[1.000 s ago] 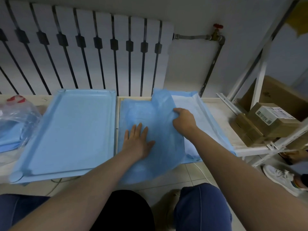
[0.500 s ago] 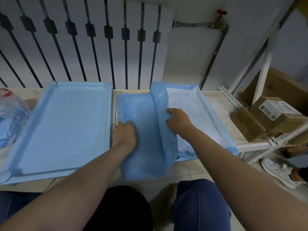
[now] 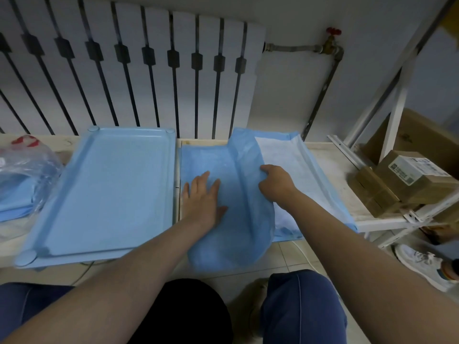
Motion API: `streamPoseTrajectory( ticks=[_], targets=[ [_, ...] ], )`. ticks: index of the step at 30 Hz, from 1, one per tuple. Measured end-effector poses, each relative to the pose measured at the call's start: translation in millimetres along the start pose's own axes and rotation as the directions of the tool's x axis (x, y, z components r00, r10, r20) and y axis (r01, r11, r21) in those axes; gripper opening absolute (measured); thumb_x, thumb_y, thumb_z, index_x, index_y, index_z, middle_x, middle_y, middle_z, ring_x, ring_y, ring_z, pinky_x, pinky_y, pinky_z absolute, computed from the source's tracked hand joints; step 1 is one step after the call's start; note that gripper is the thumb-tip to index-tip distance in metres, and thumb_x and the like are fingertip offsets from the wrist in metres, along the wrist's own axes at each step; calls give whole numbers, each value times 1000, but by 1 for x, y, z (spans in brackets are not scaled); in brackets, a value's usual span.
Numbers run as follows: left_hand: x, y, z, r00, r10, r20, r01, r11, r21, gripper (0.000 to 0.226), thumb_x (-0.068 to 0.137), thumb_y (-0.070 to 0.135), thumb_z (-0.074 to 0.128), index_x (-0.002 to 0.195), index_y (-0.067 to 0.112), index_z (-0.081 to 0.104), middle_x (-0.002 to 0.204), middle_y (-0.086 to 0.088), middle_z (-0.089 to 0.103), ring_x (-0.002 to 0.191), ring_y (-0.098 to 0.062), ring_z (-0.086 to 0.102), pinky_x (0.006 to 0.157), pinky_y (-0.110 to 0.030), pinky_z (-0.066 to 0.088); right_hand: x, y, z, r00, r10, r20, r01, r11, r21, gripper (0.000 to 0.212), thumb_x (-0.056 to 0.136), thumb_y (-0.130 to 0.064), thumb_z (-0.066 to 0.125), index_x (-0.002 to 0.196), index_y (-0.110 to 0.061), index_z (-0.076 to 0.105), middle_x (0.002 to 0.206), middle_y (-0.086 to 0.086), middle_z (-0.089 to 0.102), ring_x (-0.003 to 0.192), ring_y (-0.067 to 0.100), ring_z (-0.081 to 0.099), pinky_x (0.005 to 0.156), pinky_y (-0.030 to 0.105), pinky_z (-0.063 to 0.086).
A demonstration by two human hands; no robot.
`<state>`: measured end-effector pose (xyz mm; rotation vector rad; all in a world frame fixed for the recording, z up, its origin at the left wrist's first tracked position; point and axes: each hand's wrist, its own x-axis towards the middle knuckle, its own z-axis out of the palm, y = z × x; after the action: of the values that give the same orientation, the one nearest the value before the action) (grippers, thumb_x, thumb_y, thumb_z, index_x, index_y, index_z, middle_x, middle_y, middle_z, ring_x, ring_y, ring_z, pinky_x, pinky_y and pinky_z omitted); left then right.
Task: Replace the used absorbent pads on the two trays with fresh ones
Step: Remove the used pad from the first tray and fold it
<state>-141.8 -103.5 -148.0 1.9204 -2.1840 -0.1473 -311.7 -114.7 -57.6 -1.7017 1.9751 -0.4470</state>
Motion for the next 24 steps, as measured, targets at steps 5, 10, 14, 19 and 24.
streamPoseTrajectory(
  ticks=[5,10,14,19,24],
  targets=[
    [-6,-3,28,897,71,436,-83,996,10,67,93,64,18,151,37,-5,158,2,-21,145,-21,-21,116,-48,-13,-1,-6,-2,998,-40,40,38,998,45,60,89,-4,46,147,-13,32,146,8,40,128,29,45,103,37,44],
    [7,5,14,944,37,329,13,989,-148,53,100,48,17,150,39,4,160,8,-5,148,-19,-6,115,-54,-6,0,-21,4,987,-114,112,109,993,44,53,88,-2,48,140,-10,40,138,9,46,119,28,50,96,35,48],
    [31,-5,-22,960,-185,211,278,510,-814,80,88,66,20,152,18,19,157,-1,21,145,-21,20,120,-45,10,0,-42,20,967,-181,179,185,983,-1,63,88,-7,51,147,-16,30,149,6,36,135,25,38,106,31,35],
    [43,-36,-47,917,-311,250,339,276,-899,63,95,62,13,139,22,35,133,1,47,123,-28,51,105,-46,42,-5,-65,46,923,-278,266,284,959,13,67,87,-4,50,149,-15,28,151,5,33,135,24,38,99,29,41],
    [43,-44,-43,931,-263,255,343,383,-858,59,97,56,17,142,23,37,137,-3,48,119,-25,53,100,-43,47,-10,-64,73,849,-288,443,239,957,163,59,93,-12,56,147,-17,32,144,6,41,82,17,61,54,21,54]
  ],
)
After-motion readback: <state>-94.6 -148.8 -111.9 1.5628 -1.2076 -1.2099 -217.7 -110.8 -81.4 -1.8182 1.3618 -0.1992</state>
